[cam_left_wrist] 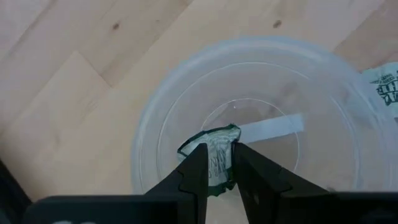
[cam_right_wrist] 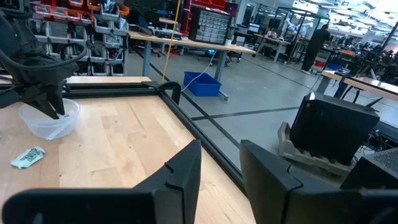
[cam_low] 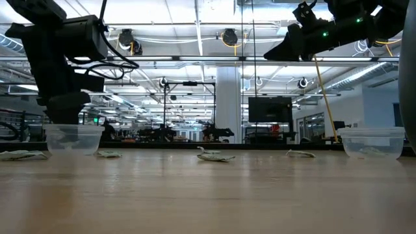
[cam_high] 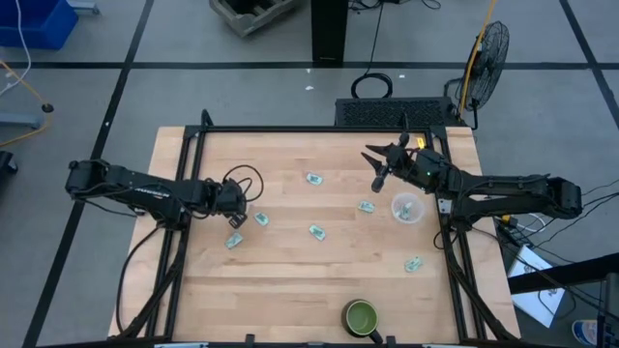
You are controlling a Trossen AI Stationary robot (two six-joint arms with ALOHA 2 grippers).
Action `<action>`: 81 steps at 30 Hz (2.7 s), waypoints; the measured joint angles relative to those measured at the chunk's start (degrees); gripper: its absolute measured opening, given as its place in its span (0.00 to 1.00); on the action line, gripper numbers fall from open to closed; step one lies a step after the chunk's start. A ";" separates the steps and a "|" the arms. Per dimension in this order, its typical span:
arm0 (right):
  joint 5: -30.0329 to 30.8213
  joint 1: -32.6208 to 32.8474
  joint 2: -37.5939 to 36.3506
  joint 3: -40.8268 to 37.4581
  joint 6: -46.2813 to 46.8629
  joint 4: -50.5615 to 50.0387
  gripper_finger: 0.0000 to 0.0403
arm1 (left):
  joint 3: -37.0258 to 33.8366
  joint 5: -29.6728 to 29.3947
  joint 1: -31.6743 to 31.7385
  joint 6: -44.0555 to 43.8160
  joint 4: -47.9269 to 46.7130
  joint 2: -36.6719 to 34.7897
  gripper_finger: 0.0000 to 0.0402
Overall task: Pick and place Stevia / Truvia into bins
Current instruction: Put the stevia packet into the left transparent container
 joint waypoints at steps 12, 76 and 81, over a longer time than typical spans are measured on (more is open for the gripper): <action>-0.01 -0.01 0.00 0.00 -0.02 0.00 0.26 | 0.02 1.49 0.00 1.94 4.05 0.00 0.21; -11.78 -0.43 6.09 0.00 -0.26 1.25 0.39 | 18.27 7.50 -3.86 31.91 7.64 22.80 0.53; -11.86 -0.40 6.44 -0.02 -0.26 1.24 0.39 | 18.27 7.84 -5.25 30.83 7.68 22.89 0.53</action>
